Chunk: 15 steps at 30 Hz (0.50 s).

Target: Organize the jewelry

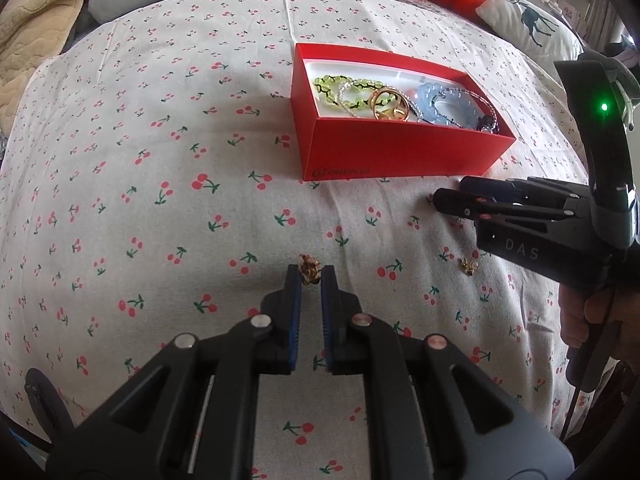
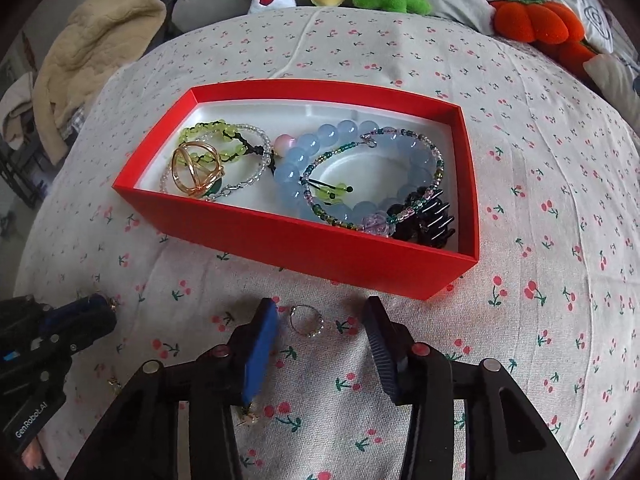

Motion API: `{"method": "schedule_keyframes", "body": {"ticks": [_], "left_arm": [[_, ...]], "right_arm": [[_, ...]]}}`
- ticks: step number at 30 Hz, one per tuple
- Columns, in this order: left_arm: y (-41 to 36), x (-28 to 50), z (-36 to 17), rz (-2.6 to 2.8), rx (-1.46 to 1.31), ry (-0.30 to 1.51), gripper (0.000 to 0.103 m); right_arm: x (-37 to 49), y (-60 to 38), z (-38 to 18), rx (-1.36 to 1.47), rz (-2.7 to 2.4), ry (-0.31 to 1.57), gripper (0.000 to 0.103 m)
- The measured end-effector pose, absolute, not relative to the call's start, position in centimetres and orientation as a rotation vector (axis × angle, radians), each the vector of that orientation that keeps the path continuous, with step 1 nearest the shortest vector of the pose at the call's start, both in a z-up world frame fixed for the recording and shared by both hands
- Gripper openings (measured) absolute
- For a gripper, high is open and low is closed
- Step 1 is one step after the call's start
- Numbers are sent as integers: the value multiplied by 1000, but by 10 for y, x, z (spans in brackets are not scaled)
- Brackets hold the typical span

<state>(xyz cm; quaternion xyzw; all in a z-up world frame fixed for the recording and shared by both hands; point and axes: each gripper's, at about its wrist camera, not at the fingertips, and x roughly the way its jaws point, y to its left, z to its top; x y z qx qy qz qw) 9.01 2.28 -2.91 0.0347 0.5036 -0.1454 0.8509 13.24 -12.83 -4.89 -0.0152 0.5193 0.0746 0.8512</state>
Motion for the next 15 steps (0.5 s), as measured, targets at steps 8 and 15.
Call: {"method": "schedule_keyframes", "body": {"ticks": [8, 15], "left_arm": [[22, 90, -24, -306, 69, 1049, 11], [22, 91, -6, -321, 39, 1006, 11]], "right_arm": [[130, -137, -42, 18, 186, 1099, 16], [124, -144, -14, 72, 205, 1063, 16]]}}
